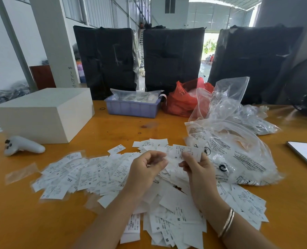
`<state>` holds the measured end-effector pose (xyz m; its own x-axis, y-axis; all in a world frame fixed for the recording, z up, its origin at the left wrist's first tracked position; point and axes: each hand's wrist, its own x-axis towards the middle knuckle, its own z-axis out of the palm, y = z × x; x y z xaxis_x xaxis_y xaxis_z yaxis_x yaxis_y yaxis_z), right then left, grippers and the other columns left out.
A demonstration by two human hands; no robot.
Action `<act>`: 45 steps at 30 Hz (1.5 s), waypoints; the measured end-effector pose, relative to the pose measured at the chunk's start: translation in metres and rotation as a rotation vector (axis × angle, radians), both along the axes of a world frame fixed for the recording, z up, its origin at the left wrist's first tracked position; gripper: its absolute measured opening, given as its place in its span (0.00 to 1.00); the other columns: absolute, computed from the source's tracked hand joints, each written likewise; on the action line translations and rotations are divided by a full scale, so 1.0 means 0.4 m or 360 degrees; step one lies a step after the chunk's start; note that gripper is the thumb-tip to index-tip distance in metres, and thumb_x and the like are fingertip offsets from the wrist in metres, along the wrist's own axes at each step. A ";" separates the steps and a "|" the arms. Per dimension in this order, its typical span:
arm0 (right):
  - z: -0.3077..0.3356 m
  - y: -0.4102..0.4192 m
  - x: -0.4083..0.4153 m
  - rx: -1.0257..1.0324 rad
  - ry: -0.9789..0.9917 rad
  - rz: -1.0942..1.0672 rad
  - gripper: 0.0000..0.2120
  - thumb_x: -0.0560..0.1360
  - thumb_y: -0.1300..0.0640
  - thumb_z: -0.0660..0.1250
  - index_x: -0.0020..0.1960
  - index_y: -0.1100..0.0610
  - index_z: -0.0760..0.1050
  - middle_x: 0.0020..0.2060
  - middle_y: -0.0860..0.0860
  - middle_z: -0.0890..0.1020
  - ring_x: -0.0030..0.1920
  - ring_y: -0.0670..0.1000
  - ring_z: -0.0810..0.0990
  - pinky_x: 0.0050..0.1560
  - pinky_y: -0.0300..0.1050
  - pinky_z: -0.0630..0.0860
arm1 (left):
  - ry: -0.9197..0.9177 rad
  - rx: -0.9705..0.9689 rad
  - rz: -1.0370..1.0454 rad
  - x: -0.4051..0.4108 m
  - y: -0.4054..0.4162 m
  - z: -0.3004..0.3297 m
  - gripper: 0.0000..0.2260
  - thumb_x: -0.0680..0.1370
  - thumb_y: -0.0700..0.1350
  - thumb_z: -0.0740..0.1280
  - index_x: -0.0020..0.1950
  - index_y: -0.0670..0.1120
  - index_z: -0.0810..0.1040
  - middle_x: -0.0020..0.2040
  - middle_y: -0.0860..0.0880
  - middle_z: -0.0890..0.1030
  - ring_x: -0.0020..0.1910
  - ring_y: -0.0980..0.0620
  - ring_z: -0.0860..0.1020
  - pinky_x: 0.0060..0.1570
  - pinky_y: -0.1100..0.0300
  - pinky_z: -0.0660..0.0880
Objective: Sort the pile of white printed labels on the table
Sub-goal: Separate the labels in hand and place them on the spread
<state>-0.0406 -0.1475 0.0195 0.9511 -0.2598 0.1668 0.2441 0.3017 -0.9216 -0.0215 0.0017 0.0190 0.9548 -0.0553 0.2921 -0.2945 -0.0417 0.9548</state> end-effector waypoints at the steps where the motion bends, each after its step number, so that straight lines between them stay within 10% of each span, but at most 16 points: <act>1: -0.001 0.004 -0.002 -0.0061 -0.0004 0.0006 0.02 0.72 0.57 0.71 0.43 0.53 0.78 0.34 0.47 0.81 0.35 0.45 0.78 0.41 0.41 0.74 | -0.0006 0.0004 0.0004 -0.001 0.000 0.000 0.07 0.73 0.42 0.73 0.47 0.54 0.81 0.44 0.60 0.84 0.47 0.64 0.81 0.44 0.72 0.75; 15: -0.008 0.018 -0.008 -0.0581 -0.0101 0.0097 0.04 0.75 0.61 0.67 0.43 0.62 0.74 0.29 0.45 0.75 0.30 0.44 0.72 0.29 0.34 0.70 | 0.0003 0.0065 -0.0062 -0.004 0.010 0.013 0.05 0.74 0.42 0.72 0.46 0.52 0.81 0.40 0.60 0.84 0.42 0.63 0.81 0.39 0.73 0.74; 22: -0.007 0.021 -0.009 -0.0991 -0.0293 -0.0220 0.12 0.77 0.60 0.65 0.49 0.41 0.72 0.40 0.44 0.79 0.38 0.44 0.77 0.37 0.38 0.74 | 0.0006 0.0103 0.0045 -0.002 0.016 0.018 0.04 0.75 0.45 0.71 0.44 0.55 0.80 0.39 0.64 0.83 0.41 0.65 0.81 0.37 0.73 0.74; 27: -0.016 0.022 -0.015 -0.1492 -0.0489 -0.0350 0.06 0.76 0.60 0.67 0.50 0.52 0.81 0.38 0.36 0.78 0.41 0.37 0.76 0.35 0.28 0.69 | 0.0058 0.0130 0.0061 -0.001 0.016 0.016 0.01 0.75 0.48 0.71 0.45 0.54 0.81 0.40 0.60 0.84 0.42 0.60 0.82 0.39 0.68 0.77; 33: 0.043 -0.033 0.012 -0.1414 -0.0485 -0.0663 0.07 0.77 0.53 0.60 0.53 0.47 0.74 0.45 0.43 0.78 0.44 0.41 0.76 0.44 0.37 0.74 | 0.0174 0.0101 0.0313 0.006 0.046 0.034 0.03 0.74 0.49 0.71 0.41 0.56 0.80 0.37 0.61 0.83 0.38 0.63 0.80 0.30 0.75 0.71; 37: 0.084 -0.166 0.076 -0.1470 -0.0194 -0.1054 0.10 0.78 0.62 0.60 0.55 0.57 0.79 0.50 0.51 0.80 0.54 0.54 0.77 0.57 0.52 0.73 | 0.0191 0.0378 0.0503 0.024 0.083 0.037 0.04 0.75 0.45 0.70 0.47 0.55 0.80 0.44 0.58 0.81 0.40 0.61 0.77 0.26 0.74 0.70; 40: 0.080 -0.257 0.122 -0.1711 0.0140 -0.0931 0.12 0.78 0.63 0.60 0.57 0.58 0.79 0.58 0.55 0.80 0.48 0.53 0.78 0.48 0.46 0.74 | 0.0127 0.0635 0.0617 0.031 0.099 0.037 0.07 0.75 0.44 0.71 0.45 0.57 0.78 0.42 0.58 0.77 0.38 0.63 0.75 0.25 0.70 0.72; 45: 0.066 -0.310 0.168 -0.2487 0.0761 -0.0448 0.10 0.77 0.53 0.64 0.44 0.58 0.78 0.49 0.57 0.81 0.51 0.57 0.78 0.48 0.47 0.73 | 0.0016 0.1227 0.0869 0.030 0.105 0.022 0.06 0.75 0.49 0.70 0.52 0.55 0.80 0.55 0.54 0.80 0.53 0.51 0.75 0.53 0.53 0.73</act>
